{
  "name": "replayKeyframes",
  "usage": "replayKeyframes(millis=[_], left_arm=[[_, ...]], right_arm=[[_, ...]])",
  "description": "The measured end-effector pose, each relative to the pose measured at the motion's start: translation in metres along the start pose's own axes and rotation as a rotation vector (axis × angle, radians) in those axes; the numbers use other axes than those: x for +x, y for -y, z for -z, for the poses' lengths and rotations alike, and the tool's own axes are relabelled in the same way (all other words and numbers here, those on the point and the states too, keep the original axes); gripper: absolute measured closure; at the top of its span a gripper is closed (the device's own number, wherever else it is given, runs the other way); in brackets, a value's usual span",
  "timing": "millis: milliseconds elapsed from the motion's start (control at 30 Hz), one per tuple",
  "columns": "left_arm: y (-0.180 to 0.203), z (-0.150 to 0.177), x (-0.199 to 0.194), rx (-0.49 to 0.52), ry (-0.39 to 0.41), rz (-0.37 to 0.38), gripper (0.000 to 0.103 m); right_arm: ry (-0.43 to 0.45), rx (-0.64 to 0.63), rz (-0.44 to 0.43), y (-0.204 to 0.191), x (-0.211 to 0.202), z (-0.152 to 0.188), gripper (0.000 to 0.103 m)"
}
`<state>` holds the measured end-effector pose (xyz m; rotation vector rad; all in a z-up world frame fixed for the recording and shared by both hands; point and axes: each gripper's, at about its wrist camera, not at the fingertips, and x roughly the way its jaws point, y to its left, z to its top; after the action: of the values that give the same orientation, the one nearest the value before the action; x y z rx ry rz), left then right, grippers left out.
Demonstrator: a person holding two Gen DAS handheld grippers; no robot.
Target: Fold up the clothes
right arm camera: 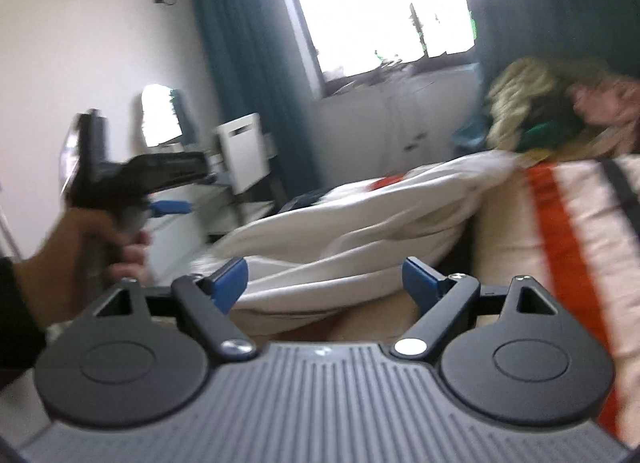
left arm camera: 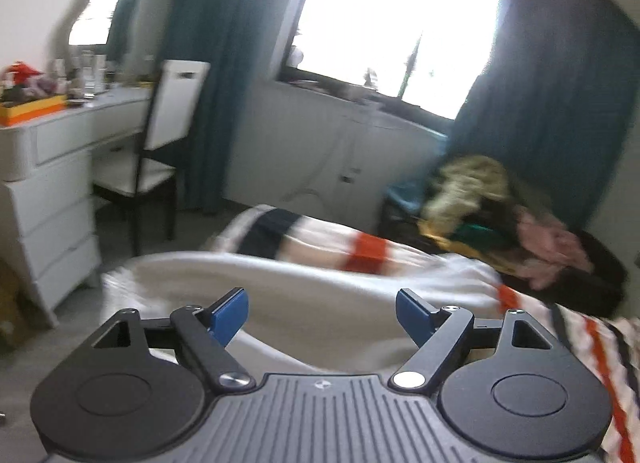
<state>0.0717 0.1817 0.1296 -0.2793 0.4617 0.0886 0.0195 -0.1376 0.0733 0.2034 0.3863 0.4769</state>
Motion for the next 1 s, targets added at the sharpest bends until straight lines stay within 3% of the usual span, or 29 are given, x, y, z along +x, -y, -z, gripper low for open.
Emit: replayKeyframes(millis=[200, 433, 567, 667, 1000], left_arm=[[0.084, 0.072, -0.016, 0.136, 0.027, 0.090, 0.020], [0.131, 0.145, -0.016, 0.134, 0.030, 0.143, 0.020], [0.120, 0.176, 0.010, 0.139, 0.006, 0.226, 0.012], [0.117, 0.193, 0.029, 0.154, -0.004, 0.184, 0.012], [0.110, 0.192, 0.036, 0.131, 0.010, 0.126, 0.011]], right_arm=[[0.081, -0.042, 0.161, 0.046, -0.018, 0.019, 0.017], [0.148, -0.042, 0.267, 0.087, -0.024, 0.058, 0.017], [0.172, -0.033, 0.283, 0.099, -0.015, 0.072, 0.017], [0.187, -0.024, 0.296, 0.103, -0.014, 0.077, 0.017], [0.171, 0.024, 0.309, 0.109, -0.012, 0.080, 0.017]])
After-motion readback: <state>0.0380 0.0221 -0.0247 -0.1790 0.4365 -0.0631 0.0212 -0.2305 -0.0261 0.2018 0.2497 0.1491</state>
